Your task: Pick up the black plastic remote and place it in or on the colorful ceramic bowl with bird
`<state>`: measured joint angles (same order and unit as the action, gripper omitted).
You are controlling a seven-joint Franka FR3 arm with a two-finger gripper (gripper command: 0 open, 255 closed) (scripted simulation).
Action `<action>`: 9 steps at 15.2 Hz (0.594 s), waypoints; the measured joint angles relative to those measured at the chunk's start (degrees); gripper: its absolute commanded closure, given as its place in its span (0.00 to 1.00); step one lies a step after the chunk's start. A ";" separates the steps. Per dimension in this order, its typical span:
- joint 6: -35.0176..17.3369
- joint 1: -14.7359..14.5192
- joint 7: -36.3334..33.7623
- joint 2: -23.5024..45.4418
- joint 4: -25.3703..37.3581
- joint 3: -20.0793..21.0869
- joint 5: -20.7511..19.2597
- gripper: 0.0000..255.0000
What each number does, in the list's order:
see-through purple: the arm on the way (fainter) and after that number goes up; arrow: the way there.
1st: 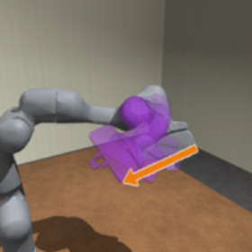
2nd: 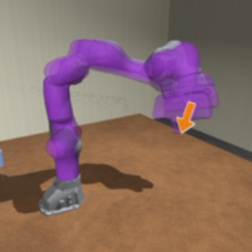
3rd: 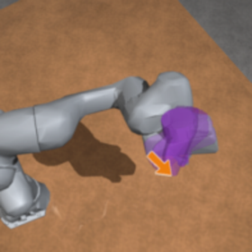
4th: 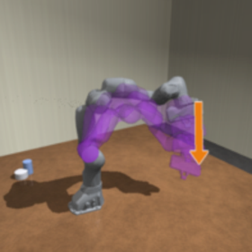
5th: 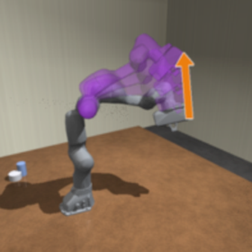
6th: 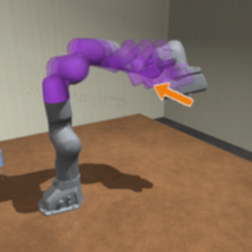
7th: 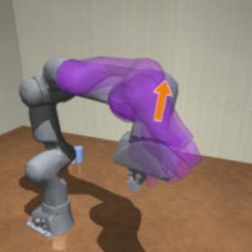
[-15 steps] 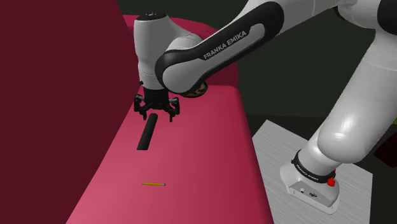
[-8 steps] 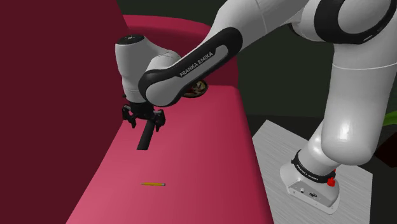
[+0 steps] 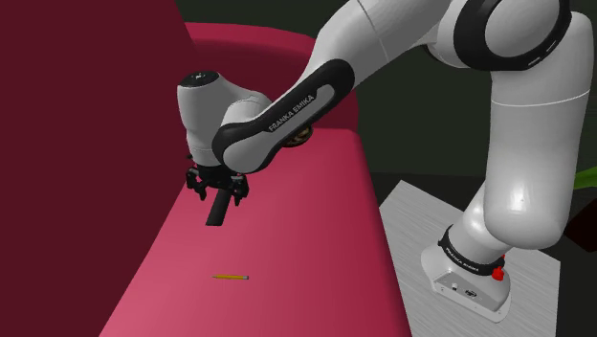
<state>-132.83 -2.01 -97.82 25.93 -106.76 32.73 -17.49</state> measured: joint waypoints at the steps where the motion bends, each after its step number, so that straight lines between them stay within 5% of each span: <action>1: -0.05 -0.02 -0.02 0.07 0.02 -0.03 -0.04 0.00; 4: -0.10 -0.05 -0.04 0.13 0.04 -0.06 -0.09 0.00; 5: -0.10 -0.05 -0.04 0.14 0.04 -0.06 -0.09 1.00; 9: 0.15 0.01 -0.03 -0.11 -0.07 0.00 -0.04 1.00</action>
<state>-132.68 -2.00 -97.84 25.82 -106.83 32.73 -17.53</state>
